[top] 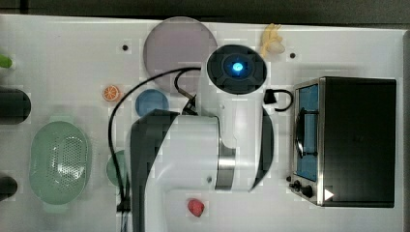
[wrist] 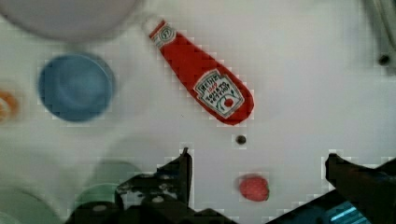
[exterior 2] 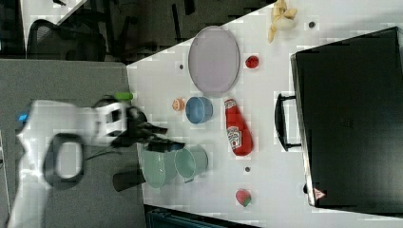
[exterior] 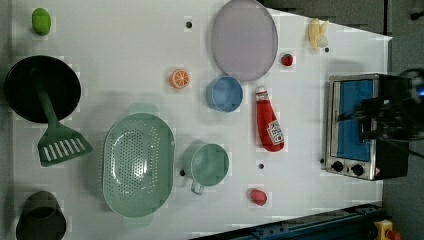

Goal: Pick Ketchup from the table and place it in strainer.

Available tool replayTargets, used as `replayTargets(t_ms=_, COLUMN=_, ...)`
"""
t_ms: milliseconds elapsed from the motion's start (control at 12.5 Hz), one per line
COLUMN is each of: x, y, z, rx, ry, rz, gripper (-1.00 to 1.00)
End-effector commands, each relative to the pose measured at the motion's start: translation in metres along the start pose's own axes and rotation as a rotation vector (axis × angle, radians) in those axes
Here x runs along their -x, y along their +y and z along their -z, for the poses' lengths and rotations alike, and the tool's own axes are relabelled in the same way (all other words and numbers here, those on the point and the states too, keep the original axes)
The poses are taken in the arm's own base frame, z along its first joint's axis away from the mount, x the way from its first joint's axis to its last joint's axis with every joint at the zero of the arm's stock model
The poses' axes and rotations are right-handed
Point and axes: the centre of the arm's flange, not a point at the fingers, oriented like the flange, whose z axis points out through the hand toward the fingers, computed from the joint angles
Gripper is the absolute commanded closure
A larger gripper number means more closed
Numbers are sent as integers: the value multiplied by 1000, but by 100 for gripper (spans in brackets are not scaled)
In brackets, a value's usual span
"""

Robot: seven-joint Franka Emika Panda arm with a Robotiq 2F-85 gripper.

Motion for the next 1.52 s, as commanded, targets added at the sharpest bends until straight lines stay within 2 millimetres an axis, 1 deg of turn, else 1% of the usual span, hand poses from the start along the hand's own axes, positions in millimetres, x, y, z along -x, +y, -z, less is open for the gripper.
replayTargets(t_ms=80, x=-1, y=1, z=-35, rx=-10, ry=45, rz=340, gripper=-100)
replayTargets(t_ms=240, x=-2, y=0, z=-69, rx=-9, ry=63, rz=501, gripper=-100)
replayTargets(t_ms=400, x=-3, y=-4, z=-102, rx=-10, ry=86, rz=599, gripper=-100)
replayTargets(t_ms=640, x=-8, y=-7, z=-153, rx=-13, ry=95, rz=616, gripper=-100)
replayTargets(t_ms=800, x=-12, y=-12, z=-183, rx=11, ry=97, rz=647, gripper=-100)
replayTargets(t_ms=1040, x=-24, y=-20, z=-221, rx=25, ry=117, rz=682, gripper=-100)
replayTargets(t_ms=1200, x=-24, y=-25, z=-246, rx=22, ry=97, rz=690, gripper=-100)
replayTargets(t_ms=1440, x=-25, y=-28, z=-273, rx=16, ry=87, rz=695, gripper=-100)
replayTargets(t_ms=1520, x=-26, y=-27, z=-279, rx=13, ry=93, rz=693, gripper=-93)
